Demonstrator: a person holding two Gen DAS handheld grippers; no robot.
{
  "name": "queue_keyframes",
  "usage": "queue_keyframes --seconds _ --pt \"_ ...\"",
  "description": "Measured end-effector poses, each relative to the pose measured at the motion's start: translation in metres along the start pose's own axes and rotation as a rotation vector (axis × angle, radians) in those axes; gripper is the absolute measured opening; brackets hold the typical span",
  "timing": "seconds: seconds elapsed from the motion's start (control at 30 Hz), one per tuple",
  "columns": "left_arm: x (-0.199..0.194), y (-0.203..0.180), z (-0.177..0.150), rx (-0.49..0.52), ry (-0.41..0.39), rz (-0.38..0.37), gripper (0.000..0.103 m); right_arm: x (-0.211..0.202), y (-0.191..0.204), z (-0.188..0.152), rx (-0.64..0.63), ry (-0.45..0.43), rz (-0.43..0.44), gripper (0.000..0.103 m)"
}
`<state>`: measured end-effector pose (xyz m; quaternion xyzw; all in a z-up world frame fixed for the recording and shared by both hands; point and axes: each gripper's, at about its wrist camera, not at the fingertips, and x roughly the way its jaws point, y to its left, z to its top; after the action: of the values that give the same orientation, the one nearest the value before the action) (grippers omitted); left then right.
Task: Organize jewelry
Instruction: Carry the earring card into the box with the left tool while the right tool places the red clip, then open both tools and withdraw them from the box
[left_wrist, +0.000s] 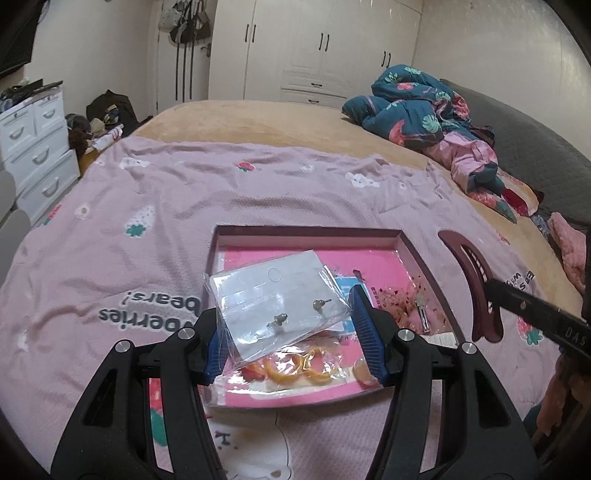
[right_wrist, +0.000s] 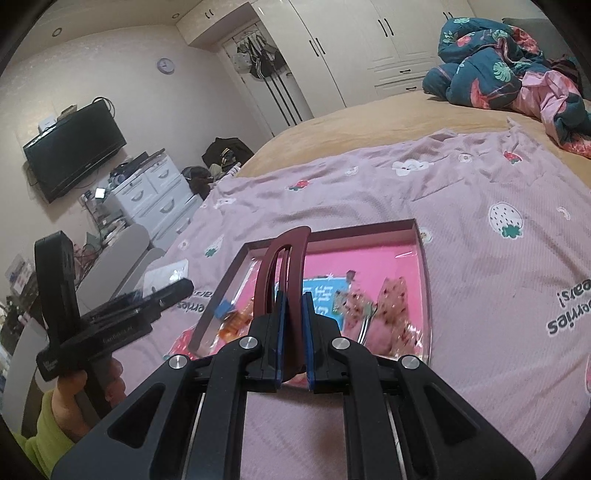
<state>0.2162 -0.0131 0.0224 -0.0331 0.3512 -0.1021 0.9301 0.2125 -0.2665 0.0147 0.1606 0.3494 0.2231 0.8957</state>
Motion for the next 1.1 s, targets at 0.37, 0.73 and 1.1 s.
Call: queue_keyframes --seconds 0.37,0.73,1.1 --pt "0.053 0.006 -0.03 0.013 0.141 0.01 0.051 0.066 -0.004 -0.028 -0.025 0.152 -0.06 0.008" --pt "0.066 0.004 -0.041 0.033 0.184 0.018 0.052 0.075 0.005 -0.047 -0.085 0.178 -0.149 0.009" --pt "0.058 -0.005 -0.045 0.049 0.178 0.012 0.06 0.012 0.0 -0.063 -0.055 0.087 -0.162 0.048"
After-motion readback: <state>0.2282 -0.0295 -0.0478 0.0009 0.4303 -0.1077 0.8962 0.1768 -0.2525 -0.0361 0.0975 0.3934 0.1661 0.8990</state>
